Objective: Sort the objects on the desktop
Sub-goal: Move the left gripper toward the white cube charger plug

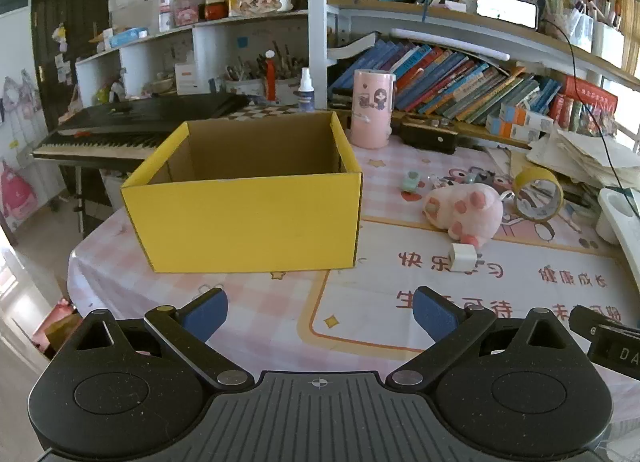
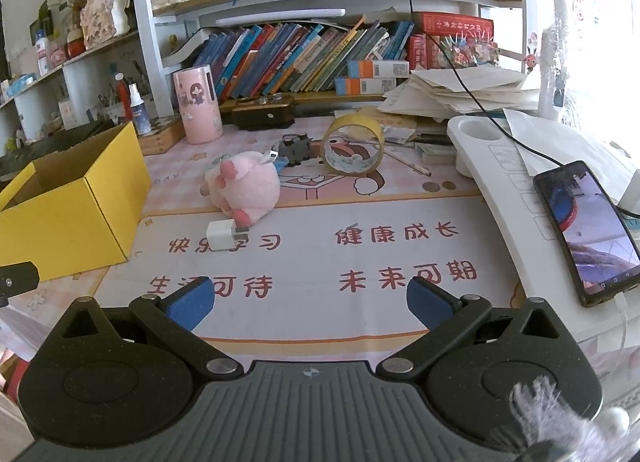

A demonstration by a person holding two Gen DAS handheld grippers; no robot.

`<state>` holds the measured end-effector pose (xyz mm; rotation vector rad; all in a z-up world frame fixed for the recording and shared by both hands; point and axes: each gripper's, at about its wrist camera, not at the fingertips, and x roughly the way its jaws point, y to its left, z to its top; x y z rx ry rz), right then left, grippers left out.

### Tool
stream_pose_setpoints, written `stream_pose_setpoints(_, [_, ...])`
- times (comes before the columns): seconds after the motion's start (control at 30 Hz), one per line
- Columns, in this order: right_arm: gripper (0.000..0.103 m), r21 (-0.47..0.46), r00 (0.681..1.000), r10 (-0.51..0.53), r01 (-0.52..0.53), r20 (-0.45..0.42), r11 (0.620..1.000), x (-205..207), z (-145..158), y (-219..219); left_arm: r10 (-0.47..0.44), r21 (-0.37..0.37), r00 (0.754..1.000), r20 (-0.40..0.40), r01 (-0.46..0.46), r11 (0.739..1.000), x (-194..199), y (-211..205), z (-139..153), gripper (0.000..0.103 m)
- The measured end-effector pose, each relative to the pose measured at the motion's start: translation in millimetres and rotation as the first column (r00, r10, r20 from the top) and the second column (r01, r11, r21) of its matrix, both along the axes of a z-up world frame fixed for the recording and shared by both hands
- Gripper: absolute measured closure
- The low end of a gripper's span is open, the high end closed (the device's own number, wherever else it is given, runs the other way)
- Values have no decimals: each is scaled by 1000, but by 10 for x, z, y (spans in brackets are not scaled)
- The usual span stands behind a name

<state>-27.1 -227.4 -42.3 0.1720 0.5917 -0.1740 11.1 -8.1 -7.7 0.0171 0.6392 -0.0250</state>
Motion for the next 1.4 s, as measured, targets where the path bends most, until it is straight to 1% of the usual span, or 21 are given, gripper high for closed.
stream_pose_setpoints(0.33, [0, 5, 1000, 4, -4, -23, 1000, 116, -56, 17, -7, 23, 1000, -11, 8, 1000, 68, -33, -52, 3])
stream_pose_setpoints(0.67, [0, 3, 1000, 16, -16, -17, 1000, 193, -61, -2, -16, 50, 1000, -15, 17, 999, 176, -121, -61, 3])
stream_pose_setpoints(0.77, [0, 0, 1000, 20, -21, -21, 1000, 278, -54, -38, -26, 59, 1000, -18, 27, 998, 225, -171, -66, 3])
stream_pose_setpoints(1.23, [0, -17, 999, 43, -43, -27, 999, 600, -45, -243, -70, 34, 996, -50, 72, 997, 503, -407, -124, 3])
stream_pose_setpoints(1.4, [0, -25, 998, 53, -54, -28, 998, 740, -38, -357, -81, 30, 995, -58, 83, 996, 631, -552, -141, 3])
